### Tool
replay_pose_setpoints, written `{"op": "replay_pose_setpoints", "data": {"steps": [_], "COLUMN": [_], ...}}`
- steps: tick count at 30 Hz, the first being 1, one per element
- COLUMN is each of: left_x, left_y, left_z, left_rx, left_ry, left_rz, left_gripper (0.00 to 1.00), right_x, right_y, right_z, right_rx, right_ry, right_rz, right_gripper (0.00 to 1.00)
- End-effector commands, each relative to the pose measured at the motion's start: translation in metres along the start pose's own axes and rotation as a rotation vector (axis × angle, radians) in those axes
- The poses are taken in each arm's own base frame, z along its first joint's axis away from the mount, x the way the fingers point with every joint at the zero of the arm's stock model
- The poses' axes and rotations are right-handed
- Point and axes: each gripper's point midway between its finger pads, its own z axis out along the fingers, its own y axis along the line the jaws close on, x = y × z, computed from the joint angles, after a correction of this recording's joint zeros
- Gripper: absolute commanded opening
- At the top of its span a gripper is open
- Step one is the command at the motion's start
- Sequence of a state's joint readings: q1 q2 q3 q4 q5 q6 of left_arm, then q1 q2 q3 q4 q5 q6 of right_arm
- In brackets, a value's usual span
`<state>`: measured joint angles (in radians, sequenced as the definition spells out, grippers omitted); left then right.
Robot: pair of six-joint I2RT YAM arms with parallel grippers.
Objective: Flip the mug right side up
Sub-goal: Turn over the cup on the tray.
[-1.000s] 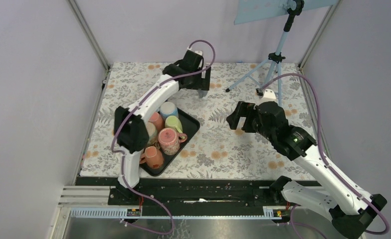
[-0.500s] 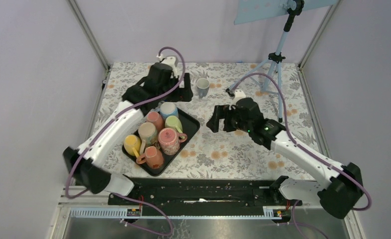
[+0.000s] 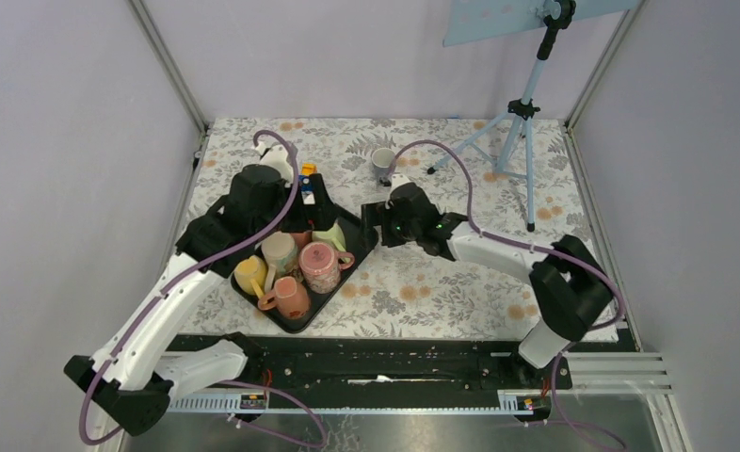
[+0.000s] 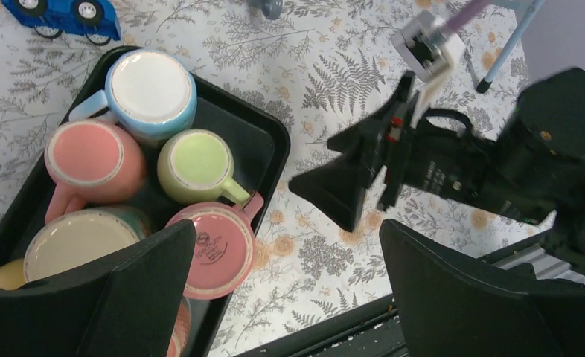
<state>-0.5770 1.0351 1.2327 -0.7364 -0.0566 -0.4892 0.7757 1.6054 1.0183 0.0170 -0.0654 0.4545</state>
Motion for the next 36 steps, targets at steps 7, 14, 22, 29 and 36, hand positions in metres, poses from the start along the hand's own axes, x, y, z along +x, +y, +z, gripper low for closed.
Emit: {"op": "replay_pose_setpoints", "data": {"steps": [7,14,22,29,36], "left_x": [0.003,0.002,0.002,0.005,0.007], "left_y": [0.003,0.003,0.003,0.005,0.005], "left_z": [-0.025,-0.027,-0.029,-0.027,-0.025], "left_rx": [0.013,0.010,0.015,0.003,0.000], "left_ry": [-0.045,-0.051,-0.053,-0.044,-0.036], "left_rz": [-0.053,-0.058,-0.066,-0.064,-0.066], "left_gripper": [0.99,0.99,0.99,0.99,0.99], "right_x": [-0.020,-0.001,0.010,0.021,0.031], "right_y": [0.027,0.034,0.035,0.032,0.031], "right_z": [0.042,0.053,0.054,0.046,0.038], "right_rx": [-0.020,-0.019,-0.020,-0.018,-0.018], "right_ry": [-0.051,-0.012,0.010,0.025,0.039], "right_rz": [-0.056,-0.082,-0.089,-0.079,-0.070], "right_gripper": [1.00,1.00,1.00,1.00,1.00]}}
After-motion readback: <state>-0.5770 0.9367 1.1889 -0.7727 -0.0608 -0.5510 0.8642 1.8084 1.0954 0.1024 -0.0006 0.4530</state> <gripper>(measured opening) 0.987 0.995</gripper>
